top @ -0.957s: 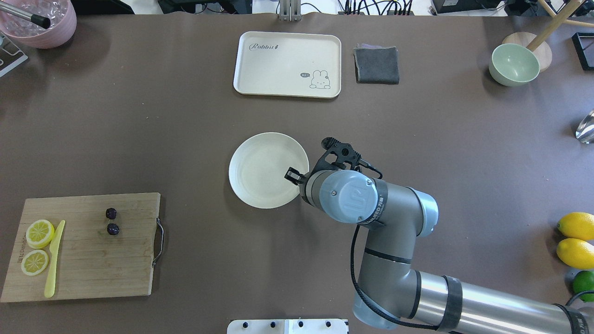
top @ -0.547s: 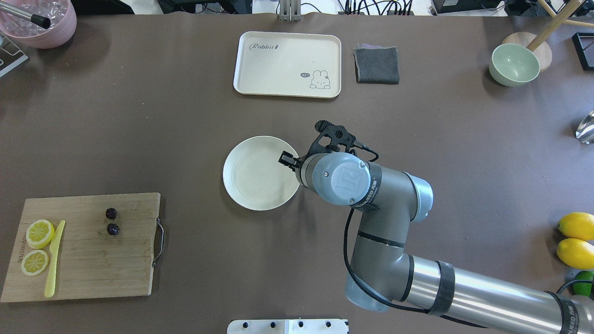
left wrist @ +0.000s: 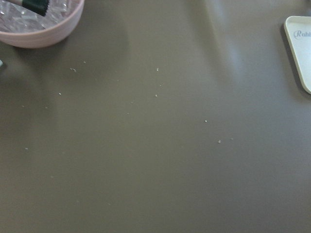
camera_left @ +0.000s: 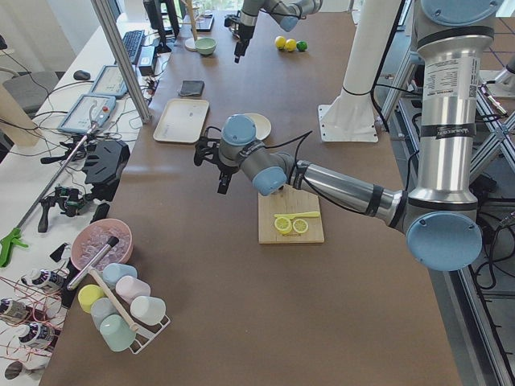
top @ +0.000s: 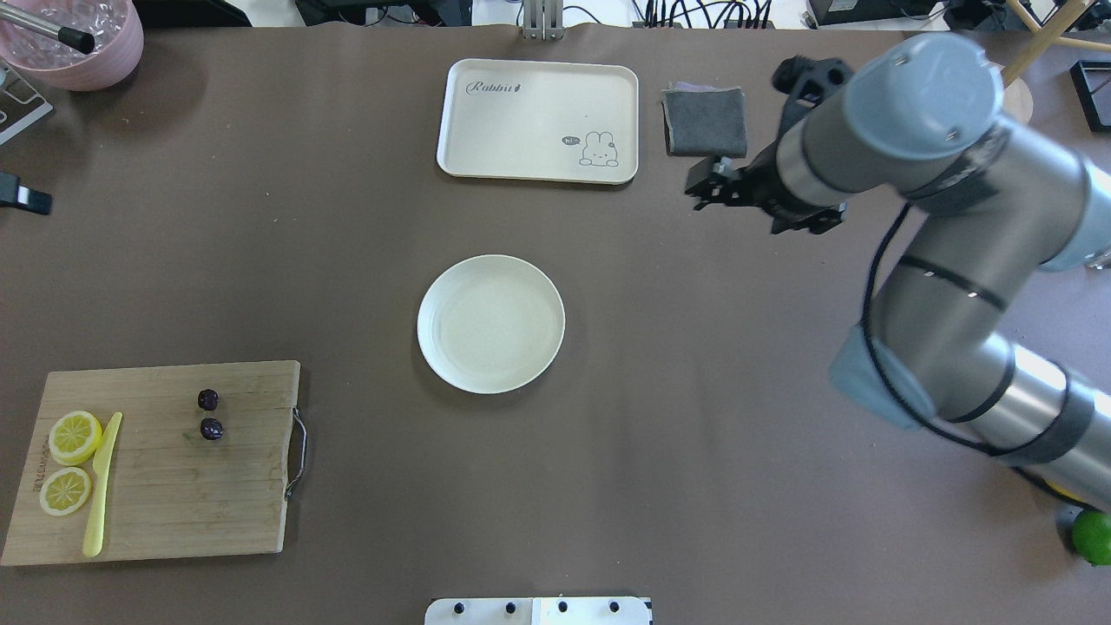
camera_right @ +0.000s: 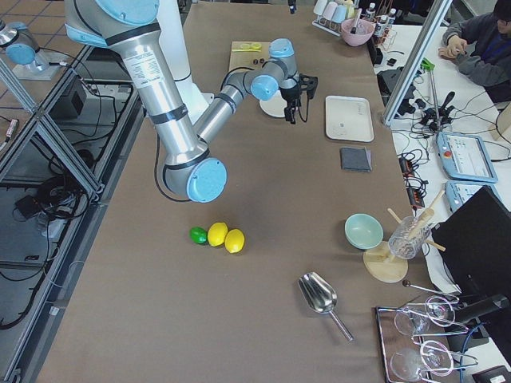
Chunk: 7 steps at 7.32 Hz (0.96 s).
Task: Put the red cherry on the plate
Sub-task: 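Release the plate and retract the right arm away from it, then lower the left gripper onto the dark cherries on the cutting board and grasp them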
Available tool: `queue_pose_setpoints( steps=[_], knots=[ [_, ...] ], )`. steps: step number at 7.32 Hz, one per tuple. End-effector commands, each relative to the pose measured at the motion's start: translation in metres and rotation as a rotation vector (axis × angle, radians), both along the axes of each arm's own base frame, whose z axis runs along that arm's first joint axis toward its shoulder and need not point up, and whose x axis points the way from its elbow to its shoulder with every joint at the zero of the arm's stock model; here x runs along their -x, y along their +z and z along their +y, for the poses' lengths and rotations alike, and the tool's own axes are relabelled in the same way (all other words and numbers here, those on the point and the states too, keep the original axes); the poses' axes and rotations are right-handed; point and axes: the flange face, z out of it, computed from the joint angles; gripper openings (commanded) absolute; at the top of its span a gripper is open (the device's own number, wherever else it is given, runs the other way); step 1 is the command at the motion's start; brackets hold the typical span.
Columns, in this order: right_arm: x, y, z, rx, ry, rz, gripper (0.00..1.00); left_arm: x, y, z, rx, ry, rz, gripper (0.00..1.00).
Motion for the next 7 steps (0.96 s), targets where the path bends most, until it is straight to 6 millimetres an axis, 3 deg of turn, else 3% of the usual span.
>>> queue_pose_setpoints(
  steps=[1,3,4,5,6,7],
  knots=[
    [-0.124,0.059,-0.016,-0.062,-0.109,0.046,1.00,-0.081,-0.033,0.059,0.086,0.016,0.016,0.98],
    [-0.219,0.114,-0.018,-0.131,-0.189,0.068,1.00,-0.161,-0.016,0.100,0.059,0.045,-0.090,0.98],
    [-0.261,0.148,-0.011,-0.158,-0.216,0.098,1.00,-0.180,0.005,0.118,0.062,0.075,-0.141,0.97],
    [-0.288,0.178,0.001,-0.173,-0.240,0.132,1.00,-0.199,0.022,0.128,0.043,0.069,-0.195,0.94],
    [-0.309,0.200,0.009,-0.189,-0.264,0.158,1.00,-0.208,0.038,0.128,0.052,0.077,-0.225,0.81],
    [-0.318,0.207,0.012,-0.191,-0.264,0.164,1.00,-0.212,0.046,0.126,0.057,0.079,-0.237,0.73]
  ],
)
